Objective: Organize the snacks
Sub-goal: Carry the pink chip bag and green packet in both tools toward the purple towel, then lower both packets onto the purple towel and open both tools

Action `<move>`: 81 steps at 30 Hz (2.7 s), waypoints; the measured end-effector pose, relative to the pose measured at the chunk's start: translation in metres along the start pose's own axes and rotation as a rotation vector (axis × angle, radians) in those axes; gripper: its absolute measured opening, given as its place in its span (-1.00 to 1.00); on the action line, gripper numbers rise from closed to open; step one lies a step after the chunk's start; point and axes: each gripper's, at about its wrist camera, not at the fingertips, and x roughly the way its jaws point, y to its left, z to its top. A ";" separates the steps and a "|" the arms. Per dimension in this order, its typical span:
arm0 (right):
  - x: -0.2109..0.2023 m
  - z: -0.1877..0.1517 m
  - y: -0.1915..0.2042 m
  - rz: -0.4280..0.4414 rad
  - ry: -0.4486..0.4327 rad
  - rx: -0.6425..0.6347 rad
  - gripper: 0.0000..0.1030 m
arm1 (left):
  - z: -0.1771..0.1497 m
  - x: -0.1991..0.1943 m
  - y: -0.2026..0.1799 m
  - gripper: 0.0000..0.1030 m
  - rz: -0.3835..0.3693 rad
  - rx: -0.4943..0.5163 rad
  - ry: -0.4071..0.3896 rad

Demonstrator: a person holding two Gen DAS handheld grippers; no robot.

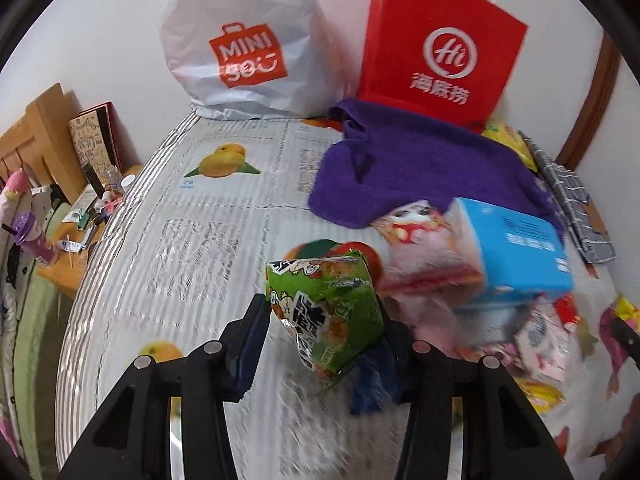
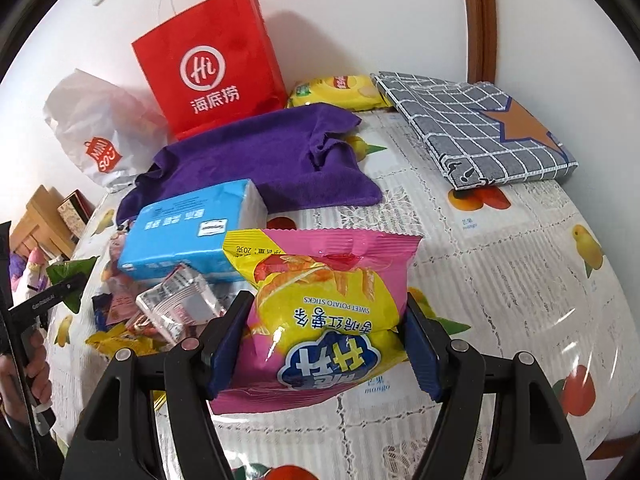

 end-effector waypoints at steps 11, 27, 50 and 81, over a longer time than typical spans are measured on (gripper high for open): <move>-0.029 0.010 0.020 0.026 -0.032 -0.070 0.38 | -0.007 -0.053 -0.047 -0.09 -0.117 0.049 -0.035; -0.062 0.027 0.032 0.067 -0.104 -0.127 0.38 | 0.005 -0.074 -0.096 -0.09 -0.196 0.091 -0.068; 0.010 0.144 0.068 0.096 -0.138 -0.142 0.38 | 0.125 -0.022 -0.104 -0.09 -0.171 0.113 -0.121; 0.162 0.227 0.069 0.035 -0.053 -0.136 0.38 | 0.201 0.124 -0.105 -0.09 -0.114 0.135 -0.007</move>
